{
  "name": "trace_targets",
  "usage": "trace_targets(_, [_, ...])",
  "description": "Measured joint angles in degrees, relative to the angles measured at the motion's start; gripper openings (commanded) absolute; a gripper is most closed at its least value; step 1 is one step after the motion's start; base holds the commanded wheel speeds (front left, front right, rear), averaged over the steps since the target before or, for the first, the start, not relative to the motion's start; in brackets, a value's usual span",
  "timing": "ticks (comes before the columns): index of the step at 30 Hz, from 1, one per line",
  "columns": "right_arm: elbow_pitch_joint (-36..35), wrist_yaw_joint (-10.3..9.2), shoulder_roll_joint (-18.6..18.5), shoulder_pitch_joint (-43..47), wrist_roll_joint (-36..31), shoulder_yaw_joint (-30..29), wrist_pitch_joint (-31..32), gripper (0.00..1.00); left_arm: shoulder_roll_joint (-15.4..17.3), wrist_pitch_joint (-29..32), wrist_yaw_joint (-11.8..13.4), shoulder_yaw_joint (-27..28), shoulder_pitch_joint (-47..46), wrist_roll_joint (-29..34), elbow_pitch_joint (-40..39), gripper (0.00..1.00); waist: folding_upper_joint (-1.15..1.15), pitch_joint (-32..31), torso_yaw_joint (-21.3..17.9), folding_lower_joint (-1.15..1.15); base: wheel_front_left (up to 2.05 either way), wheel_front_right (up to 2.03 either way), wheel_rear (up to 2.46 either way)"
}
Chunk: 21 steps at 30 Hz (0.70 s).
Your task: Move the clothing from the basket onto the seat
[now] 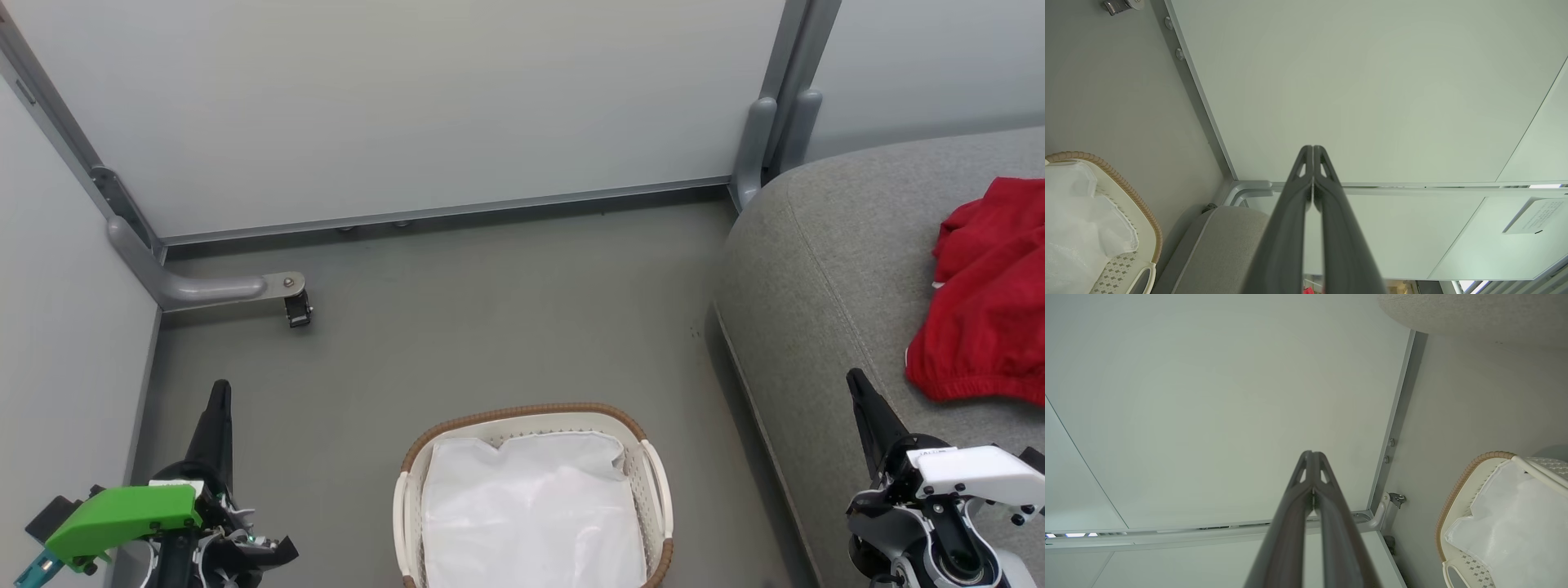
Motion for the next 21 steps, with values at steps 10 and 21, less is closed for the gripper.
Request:
trace_targets(10, [0.0,0.0,0.0,0.0,0.0,0.0,0.0,0.0,0.01,0.0,0.0,-0.01,0.0,0.0,-0.01,0.0,0.0,0.0,0.0,0.0,0.0,0.0,0.0])
trace_targets(21, [0.0,0.0,0.0,0.0,0.0,0.0,0.0,0.0,0.01,0.0,0.0,-0.01,0.0,-0.01,-0.02,0.0,0.0,0.0,0.0,0.0,0.0,0.0,0.0])
